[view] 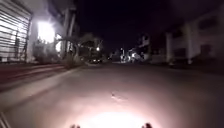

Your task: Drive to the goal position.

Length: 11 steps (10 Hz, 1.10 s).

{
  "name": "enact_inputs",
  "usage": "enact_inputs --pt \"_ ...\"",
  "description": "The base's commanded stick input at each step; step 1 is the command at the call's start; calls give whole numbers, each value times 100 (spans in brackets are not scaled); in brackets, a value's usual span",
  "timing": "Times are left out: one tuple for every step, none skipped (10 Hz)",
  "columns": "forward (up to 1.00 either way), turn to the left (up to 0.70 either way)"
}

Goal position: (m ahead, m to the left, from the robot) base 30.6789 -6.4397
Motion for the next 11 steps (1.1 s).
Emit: enact_inputs --pt "85 0" --pt "85 0" --pt "85 0" --pt "85 0" --pt "85 0" --pt "85 0" --pt "85 0" --pt "85 0" --pt "85 0" --pt "85 0" --pt "85 0"
